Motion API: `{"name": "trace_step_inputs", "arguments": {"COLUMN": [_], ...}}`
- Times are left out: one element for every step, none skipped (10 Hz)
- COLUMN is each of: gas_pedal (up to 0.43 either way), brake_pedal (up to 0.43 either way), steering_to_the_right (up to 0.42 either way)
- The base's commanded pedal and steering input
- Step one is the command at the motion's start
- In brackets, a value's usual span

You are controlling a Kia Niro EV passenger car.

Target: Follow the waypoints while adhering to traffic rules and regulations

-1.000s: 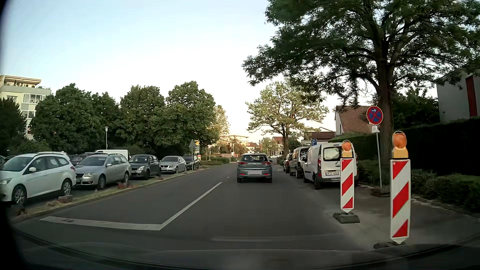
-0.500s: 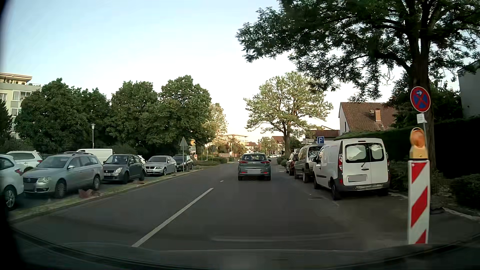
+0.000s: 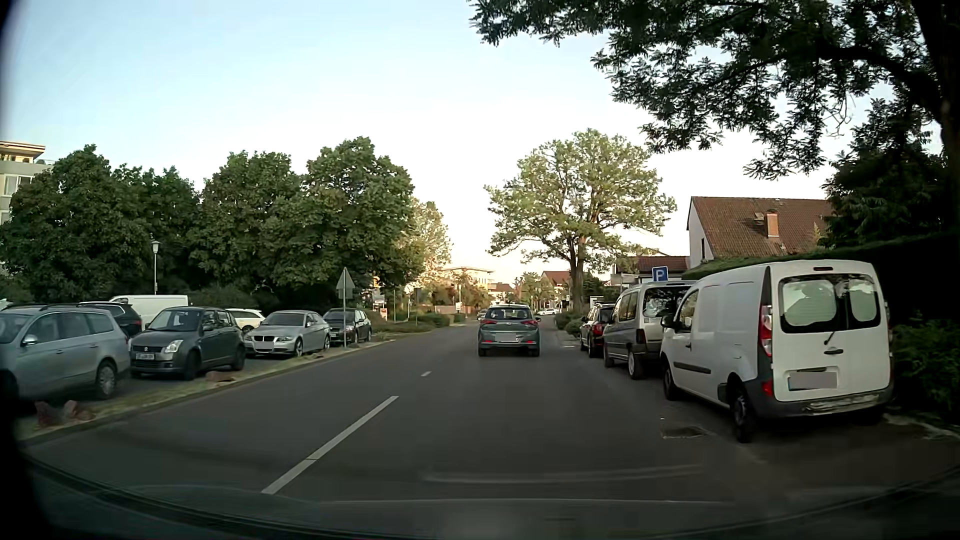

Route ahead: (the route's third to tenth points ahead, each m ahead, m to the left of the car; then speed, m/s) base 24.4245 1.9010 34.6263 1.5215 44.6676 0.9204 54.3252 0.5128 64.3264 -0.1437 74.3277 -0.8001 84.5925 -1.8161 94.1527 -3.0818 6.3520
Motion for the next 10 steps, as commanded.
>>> {"name": "trace_step_inputs", "arguments": {"gas_pedal": [0.028,0.028,0.028,0.028,0.028,0.028,0.028,0.028,0.028,0.028], "brake_pedal": [0.03,0.03,0.03,0.03,0.03,0.03,0.03,0.03,0.03,0.03], "steering_to_the_right": [0.003,0.004,0.003,0.003,0.004,0.003,0.004,0.003,0.004,0.003]}}
